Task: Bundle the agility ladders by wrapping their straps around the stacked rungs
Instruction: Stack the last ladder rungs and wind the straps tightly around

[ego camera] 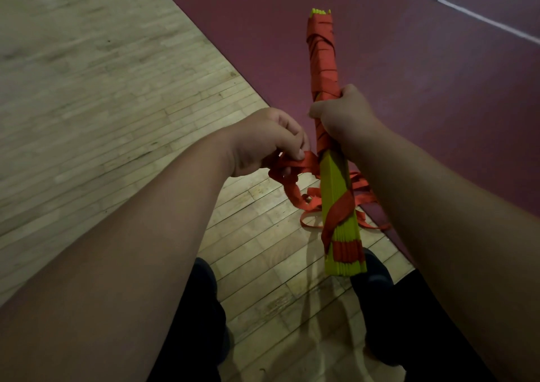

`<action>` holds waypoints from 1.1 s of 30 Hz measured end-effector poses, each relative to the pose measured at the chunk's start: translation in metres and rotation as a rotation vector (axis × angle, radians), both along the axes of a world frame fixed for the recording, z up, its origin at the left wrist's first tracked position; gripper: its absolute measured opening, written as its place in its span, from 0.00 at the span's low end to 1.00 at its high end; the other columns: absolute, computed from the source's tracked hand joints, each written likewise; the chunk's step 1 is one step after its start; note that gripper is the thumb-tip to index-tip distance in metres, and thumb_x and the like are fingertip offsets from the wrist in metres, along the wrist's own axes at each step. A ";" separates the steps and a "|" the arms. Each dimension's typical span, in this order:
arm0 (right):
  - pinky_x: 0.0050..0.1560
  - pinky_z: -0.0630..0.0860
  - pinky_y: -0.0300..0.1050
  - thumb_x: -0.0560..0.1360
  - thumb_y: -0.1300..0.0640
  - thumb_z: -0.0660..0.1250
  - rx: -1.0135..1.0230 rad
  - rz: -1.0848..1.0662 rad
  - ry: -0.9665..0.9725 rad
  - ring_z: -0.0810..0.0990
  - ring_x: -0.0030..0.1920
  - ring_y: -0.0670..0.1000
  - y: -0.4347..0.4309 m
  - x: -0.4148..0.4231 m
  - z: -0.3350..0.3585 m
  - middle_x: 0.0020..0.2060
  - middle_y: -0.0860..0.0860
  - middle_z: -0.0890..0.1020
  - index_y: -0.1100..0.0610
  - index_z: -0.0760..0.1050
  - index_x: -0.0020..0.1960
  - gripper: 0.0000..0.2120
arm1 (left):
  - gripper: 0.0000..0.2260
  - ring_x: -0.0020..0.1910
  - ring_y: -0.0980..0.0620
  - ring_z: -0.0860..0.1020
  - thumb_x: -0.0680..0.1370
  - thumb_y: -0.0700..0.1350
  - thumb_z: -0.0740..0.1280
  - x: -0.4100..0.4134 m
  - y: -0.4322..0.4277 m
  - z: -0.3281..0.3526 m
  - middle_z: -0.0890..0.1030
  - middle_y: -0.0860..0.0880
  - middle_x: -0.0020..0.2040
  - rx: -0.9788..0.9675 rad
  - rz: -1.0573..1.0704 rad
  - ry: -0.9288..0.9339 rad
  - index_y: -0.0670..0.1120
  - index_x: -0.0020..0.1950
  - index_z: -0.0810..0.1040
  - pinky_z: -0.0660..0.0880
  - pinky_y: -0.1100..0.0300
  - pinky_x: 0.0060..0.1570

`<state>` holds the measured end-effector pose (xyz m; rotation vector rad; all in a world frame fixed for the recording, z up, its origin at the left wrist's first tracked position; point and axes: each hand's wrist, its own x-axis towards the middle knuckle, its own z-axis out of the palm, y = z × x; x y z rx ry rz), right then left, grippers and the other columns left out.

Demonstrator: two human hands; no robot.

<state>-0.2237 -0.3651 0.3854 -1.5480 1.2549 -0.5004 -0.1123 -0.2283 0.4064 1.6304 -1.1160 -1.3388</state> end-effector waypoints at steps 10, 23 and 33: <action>0.41 0.80 0.48 0.76 0.57 0.76 -0.032 0.006 0.005 0.81 0.46 0.52 -0.002 -0.001 0.000 0.51 0.52 0.79 0.52 0.71 0.64 0.21 | 0.13 0.34 0.54 0.75 0.82 0.36 0.68 0.011 0.007 0.011 0.80 0.42 0.46 0.097 -0.056 -0.194 0.44 0.39 0.74 0.71 0.63 0.28; 0.51 0.86 0.54 0.75 0.56 0.76 -0.007 0.011 -0.023 0.83 0.49 0.54 0.001 0.001 0.001 0.53 0.52 0.79 0.50 0.72 0.64 0.21 | 0.12 0.35 0.50 0.84 0.80 0.28 0.67 0.023 0.017 0.014 0.87 0.37 0.56 0.198 -0.091 -0.245 0.40 0.40 0.74 0.81 0.62 0.37; 0.47 0.84 0.51 0.76 0.52 0.74 -0.005 -0.019 -0.141 0.83 0.47 0.52 0.000 0.001 0.004 0.51 0.52 0.81 0.51 0.74 0.62 0.17 | 0.11 0.40 0.42 0.84 0.80 0.33 0.73 0.022 0.020 0.025 0.79 0.38 0.49 0.083 0.012 -0.136 0.43 0.41 0.76 0.85 0.44 0.48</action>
